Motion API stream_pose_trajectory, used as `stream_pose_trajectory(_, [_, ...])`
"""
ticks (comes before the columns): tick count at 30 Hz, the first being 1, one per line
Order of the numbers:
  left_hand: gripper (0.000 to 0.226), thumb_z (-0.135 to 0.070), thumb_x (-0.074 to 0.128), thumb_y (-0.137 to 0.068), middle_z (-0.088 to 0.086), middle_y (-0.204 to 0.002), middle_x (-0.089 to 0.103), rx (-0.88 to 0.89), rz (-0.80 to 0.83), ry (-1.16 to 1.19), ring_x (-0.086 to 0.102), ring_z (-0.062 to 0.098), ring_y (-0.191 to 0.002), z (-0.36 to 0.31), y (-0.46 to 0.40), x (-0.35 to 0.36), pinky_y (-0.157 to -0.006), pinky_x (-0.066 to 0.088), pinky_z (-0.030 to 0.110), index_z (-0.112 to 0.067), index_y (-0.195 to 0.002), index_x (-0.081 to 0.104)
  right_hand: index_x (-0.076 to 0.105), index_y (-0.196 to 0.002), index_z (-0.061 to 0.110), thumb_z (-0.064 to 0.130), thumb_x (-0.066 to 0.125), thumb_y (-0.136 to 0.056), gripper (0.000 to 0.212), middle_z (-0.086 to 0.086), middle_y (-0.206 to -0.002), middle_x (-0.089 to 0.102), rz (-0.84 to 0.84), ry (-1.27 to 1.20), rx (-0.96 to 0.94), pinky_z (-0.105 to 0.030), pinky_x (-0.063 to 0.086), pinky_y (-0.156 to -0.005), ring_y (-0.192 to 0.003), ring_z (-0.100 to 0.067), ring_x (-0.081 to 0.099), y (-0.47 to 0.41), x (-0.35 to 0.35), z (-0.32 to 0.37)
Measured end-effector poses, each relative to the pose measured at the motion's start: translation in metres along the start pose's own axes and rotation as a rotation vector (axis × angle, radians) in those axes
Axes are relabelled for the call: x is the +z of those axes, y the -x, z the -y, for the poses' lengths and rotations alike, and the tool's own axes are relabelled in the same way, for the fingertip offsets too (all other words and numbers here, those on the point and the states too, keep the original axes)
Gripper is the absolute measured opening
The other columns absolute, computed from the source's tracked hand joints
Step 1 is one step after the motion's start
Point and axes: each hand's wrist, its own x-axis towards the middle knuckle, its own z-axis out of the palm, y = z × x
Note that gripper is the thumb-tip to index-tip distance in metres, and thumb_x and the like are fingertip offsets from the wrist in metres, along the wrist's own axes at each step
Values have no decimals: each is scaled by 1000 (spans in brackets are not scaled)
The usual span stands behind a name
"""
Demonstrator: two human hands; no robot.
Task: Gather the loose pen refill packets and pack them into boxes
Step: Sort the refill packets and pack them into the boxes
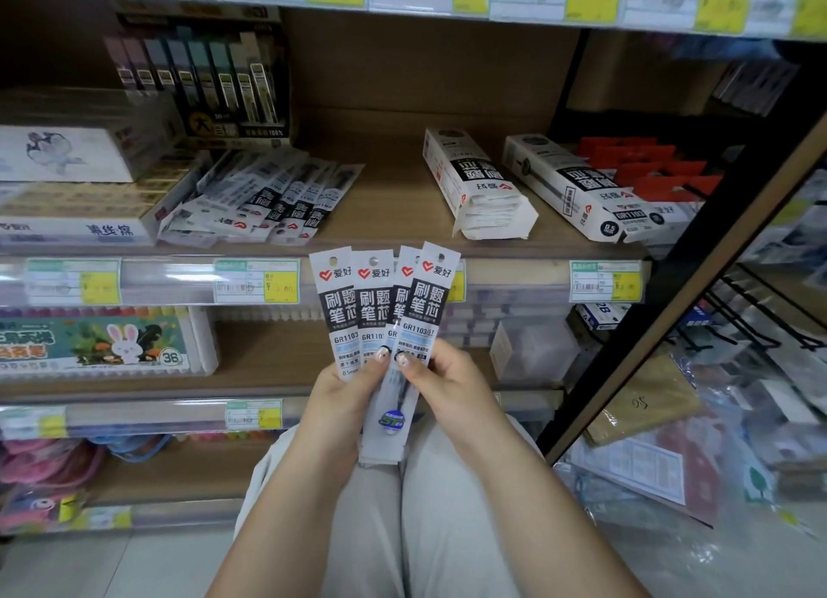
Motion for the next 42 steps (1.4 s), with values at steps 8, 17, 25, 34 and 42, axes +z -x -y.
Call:
stream_pose_trajectory(8, [23,-24,57,-80,11,-98,73,12,71,-71,69,21,-88,0,0,2,-71,56,31,-18,-92,75,66,-93,20,1,53,-91,23,11,-88,73,-31,-78,26,-19,50,-77,-87,-3,66,2,-1,8])
stream_pose_trajectory(17, [24,-22,58,-80,11,-100,73,55,249,-162,69,21,-91,-18,0,9,-75,55,29,-19,-98,75,76,-85,23,18,61,-75,18,-3,-94,74,-18,-202,61,-34,53,-87,-92,-18,67,1,-12,24])
stream_pose_trajectory(25, [17,-18,61,-87,11,-94,73,63,437,-338,70,21,-87,-39,1,45,-70,54,26,-10,-100,69,70,-99,13,16,61,-70,30,-2,-94,74,80,-165,70,-24,55,-72,-89,-14,69,8,-33,77])
stream_pose_trajectory(34, [54,-55,47,-75,23,-88,63,281,526,-948,53,22,-70,-63,-9,70,-76,44,52,-5,-89,63,60,-116,5,25,66,-76,45,-12,-109,69,-212,-102,-56,-52,49,-93,-102,-28,66,17,-61,103])
stream_pose_trajectory(42, [3,-19,61,-86,-8,-82,65,672,-62,-1059,59,4,-77,-76,-36,98,-66,46,16,-19,-90,61,62,-110,19,28,68,-77,34,-10,-111,69,-475,-181,-199,-50,50,-91,-102,-25,66,24,-81,120])
